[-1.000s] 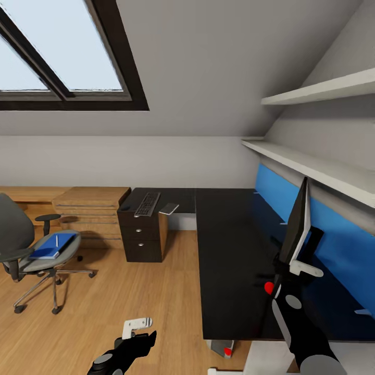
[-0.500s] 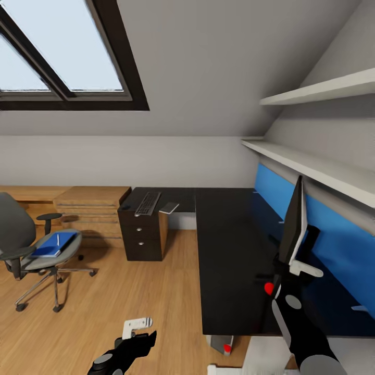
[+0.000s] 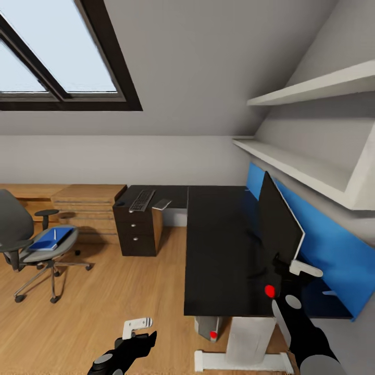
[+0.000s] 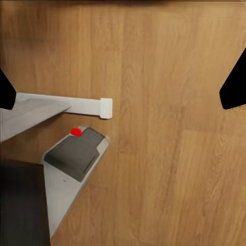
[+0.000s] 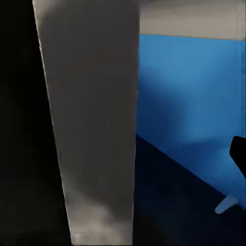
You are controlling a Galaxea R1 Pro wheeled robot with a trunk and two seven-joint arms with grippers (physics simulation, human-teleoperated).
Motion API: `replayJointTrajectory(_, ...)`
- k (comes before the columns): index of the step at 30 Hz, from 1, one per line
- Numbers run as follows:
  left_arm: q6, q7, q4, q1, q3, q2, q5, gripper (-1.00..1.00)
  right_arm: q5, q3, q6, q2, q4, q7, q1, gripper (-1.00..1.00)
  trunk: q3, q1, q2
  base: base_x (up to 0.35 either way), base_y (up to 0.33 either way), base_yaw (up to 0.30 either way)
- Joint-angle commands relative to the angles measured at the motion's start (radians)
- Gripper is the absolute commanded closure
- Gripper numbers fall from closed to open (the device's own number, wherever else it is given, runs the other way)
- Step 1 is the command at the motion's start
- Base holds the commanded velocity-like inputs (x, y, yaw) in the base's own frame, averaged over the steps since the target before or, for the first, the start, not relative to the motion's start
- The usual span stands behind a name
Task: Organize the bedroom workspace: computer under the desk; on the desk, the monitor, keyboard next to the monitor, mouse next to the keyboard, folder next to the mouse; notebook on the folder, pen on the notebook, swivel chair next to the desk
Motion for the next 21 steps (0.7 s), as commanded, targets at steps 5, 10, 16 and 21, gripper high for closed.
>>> replayJointTrajectory(5,0.002,0.01,-0.002,-0.001,-0.002,0.001,0.009,-1.0,0.005,0.002,-0.003,0.0,0.002,-0.002,0.0,-1.0,-0.001,0.0,-0.001,-0.164,-0.305,0.0)
replayJointTrajectory(10,0.002,0.01,-0.002,-0.001,-0.002,0.001,0.008,-1.0,0.006,0.004,-0.004,0.0,0.002,0.0,0.0,-1.0,-0.001,0.0,-0.001,-0.133,-0.263,0.0)
replayJointTrajectory(16,0.002,0.01,-0.002,-0.001,-0.002,0.001,0.008,-1.0,0.006,0.008,-0.008,0.003,0.004,0.005,0.0,-1.0,-0.001,0.0,-0.001,-0.031,-0.166,0.0)
replayJointTrajectory(21,0.002,0.01,-0.002,-0.001,-0.001,0.001,0.008,-1.0,0.006,0.008,-0.009,0.006,0.005,0.005,0.0,-1.0,-0.001,0.0,-0.001,-0.002,-0.121,0.0)
